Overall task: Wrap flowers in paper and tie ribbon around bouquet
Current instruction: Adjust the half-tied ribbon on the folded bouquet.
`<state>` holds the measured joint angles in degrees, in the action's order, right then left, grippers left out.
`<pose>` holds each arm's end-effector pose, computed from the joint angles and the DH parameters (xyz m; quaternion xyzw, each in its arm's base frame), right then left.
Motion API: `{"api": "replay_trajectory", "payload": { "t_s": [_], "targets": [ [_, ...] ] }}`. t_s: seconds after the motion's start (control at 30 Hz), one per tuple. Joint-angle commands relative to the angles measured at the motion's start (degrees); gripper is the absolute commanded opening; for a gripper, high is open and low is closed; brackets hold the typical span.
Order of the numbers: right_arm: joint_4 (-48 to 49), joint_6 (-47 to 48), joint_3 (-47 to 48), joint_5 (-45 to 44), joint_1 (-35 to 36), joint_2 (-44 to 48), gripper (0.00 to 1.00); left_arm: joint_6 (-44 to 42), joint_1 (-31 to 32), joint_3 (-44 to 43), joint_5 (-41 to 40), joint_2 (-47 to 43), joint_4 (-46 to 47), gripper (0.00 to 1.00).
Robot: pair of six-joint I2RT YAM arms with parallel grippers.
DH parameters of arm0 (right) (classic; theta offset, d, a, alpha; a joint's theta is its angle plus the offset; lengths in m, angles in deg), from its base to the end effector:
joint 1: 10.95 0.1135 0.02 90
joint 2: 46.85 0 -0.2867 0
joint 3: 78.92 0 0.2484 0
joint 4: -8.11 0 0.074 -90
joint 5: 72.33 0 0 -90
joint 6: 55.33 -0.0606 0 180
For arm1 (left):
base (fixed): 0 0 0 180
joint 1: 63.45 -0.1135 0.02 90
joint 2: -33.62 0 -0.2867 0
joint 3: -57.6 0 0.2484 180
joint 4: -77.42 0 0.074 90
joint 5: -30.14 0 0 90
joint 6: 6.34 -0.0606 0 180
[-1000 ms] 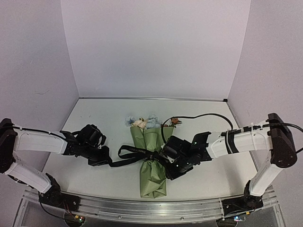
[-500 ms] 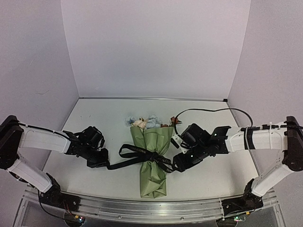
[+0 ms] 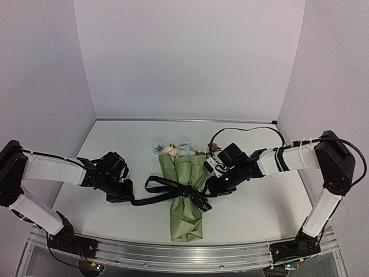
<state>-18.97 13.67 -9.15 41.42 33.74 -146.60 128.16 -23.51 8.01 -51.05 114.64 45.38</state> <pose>0.2346 0.2664 0.1633 -0.2497 0.9065 0.3163 0.1261 0.1834 -0.1657 0.1474 -0.0210 0.9704 -0.2091 0.1192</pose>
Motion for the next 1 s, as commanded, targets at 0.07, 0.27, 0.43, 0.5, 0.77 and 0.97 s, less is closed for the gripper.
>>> {"api": "replay_trajectory", "payload": {
  "t_s": [0.07,0.27,0.43,0.5,0.77,0.97],
  "targets": [
    [1.78,1.41,1.22,3.29,0.54,-0.8,0.5,-1.2,-0.3,-1.37,-0.6,-0.37,-0.95,0.0],
    [1.69,1.7,2.56,2.91,1.25,-3.34,0.5,-1.26,-0.31,-1.6,-0.41,-0.39,-0.93,0.0],
    [1.78,3.81,3.24,1.51,1.25,-4.72,0.5,-1.39,-0.3,-1.71,0.07,-0.25,-0.71,0.0],
    [1.9,4.67,3.59,1.18,1.21,-5.2,0.51,-1.57,-0.3,-1.74,0.13,-0.2,-0.75,0.0],
    [4.97,4.11,5.18,2.04,1.25,-8.29,0.46,-1.74,-0.35,-2.2,0.68,0.45,-0.4,0.0],
    [4.9,2.39,4.11,0.62,1.24,-6.87,0.2,-2.05,-0.39,-2.53,0.41,0.47,-0.78,0.0]
  ]
}}
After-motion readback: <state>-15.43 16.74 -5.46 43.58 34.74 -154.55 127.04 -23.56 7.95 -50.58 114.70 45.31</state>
